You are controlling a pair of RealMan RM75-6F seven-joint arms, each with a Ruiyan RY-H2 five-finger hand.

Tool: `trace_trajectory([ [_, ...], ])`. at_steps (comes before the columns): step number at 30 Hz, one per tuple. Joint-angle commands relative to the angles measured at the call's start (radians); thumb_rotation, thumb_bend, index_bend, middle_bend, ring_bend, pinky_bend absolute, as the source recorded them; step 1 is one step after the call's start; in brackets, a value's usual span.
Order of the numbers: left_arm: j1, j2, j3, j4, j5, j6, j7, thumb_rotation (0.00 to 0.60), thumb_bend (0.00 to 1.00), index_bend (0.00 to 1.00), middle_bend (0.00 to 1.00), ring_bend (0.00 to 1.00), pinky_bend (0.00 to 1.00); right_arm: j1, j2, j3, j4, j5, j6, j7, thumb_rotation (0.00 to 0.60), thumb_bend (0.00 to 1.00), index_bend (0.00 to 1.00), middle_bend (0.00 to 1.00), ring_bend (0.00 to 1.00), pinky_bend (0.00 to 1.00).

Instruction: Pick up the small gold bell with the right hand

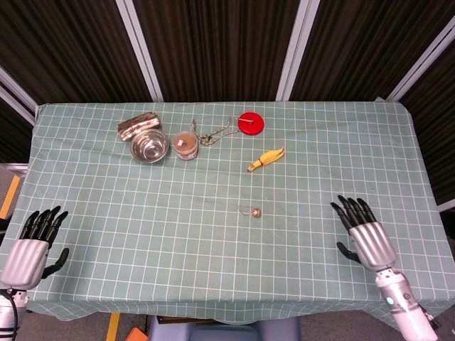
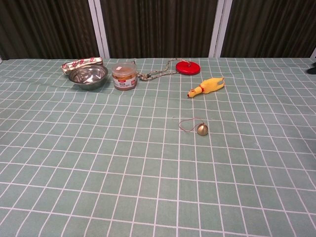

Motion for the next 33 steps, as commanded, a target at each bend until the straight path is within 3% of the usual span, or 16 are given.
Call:
trace_trajectory([
  [1,0.001,0.003,0.004,-0.002,0.005,0.001,-0.006,0.600,0.41,0.00,0.00,0.00,0.00,0.149,-0.103,0.071,0.066,0.039,-0.168,-0.042,0.600,0.37,0.15,0.00,0.00,0.00],
  [4,0.002,0.008,0.004,-0.003,0.003,0.001,-0.015,0.600,0.41,0.00,0.00,0.00,0.00,0.230,-0.178,0.103,0.131,0.068,-0.249,-0.042,0.600,0.37,0.28,0.00,0.00,0.00],
  [10,0.005,0.018,-0.001,-0.002,-0.005,0.006,-0.043,0.600,0.41,0.00,0.00,0.00,0.00,0.324,-0.312,0.119,0.271,0.073,-0.292,-0.023,0.600,0.42,0.45,0.01,0.00,0.00],
  [21,0.003,0.022,-0.003,0.005,-0.009,0.000,-0.060,0.600,0.41,0.00,0.00,0.00,0.00,0.404,-0.431,0.128,0.411,0.151,-0.361,0.004,0.600,0.44,0.55,0.05,0.00,0.00],
  [33,0.002,0.023,-0.004,0.008,-0.012,-0.003,-0.063,0.600,0.41,0.00,0.00,0.00,0.00,0.442,-0.505,0.115,0.504,0.168,-0.356,0.059,0.600,0.45,0.60,0.10,0.00,0.00],
])
